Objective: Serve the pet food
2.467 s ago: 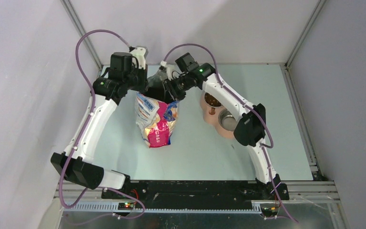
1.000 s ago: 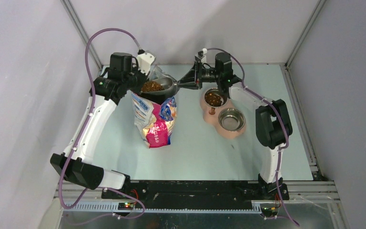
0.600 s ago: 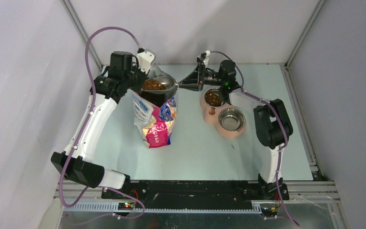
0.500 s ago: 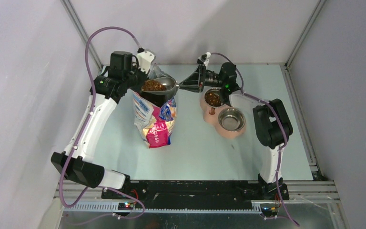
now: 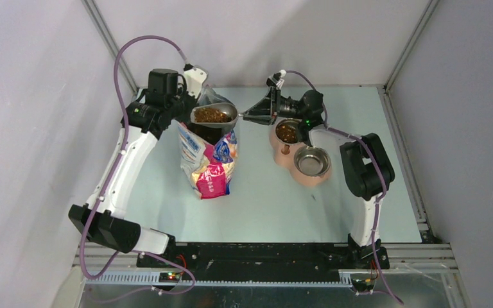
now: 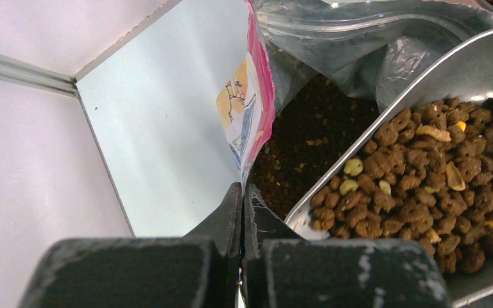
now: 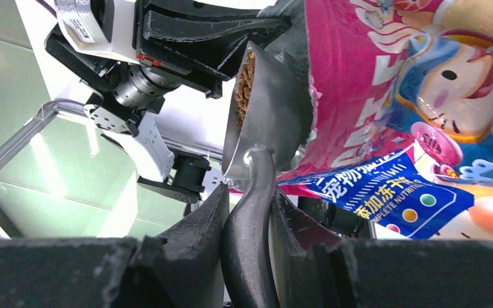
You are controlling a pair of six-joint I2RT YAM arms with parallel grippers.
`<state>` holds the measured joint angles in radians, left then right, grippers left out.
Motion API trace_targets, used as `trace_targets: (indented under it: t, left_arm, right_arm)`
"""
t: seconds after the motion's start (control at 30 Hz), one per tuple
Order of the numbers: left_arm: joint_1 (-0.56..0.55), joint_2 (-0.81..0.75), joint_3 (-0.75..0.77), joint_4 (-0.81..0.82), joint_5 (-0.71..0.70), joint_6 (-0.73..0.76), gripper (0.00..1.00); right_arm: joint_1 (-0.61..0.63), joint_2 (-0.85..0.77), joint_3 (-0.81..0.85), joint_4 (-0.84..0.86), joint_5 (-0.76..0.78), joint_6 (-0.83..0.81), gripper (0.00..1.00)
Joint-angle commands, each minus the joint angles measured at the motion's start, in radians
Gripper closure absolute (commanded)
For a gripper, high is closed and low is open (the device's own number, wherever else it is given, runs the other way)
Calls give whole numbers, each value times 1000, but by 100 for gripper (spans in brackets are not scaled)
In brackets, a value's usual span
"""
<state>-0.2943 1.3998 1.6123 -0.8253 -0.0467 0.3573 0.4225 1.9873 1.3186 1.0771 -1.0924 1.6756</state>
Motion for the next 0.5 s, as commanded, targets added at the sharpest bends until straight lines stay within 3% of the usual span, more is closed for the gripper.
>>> trace_targets:
  t: [0.0,0.47]
  left_arm:
    - [-4,-49,53,55,-38,-8,100]
    - [-2,-75,20,27,-51,8,100]
  right_arm:
    - [-12,-62,-15,68,8,0,100]
    - [-97,-194,-91,-1,6,-22,100]
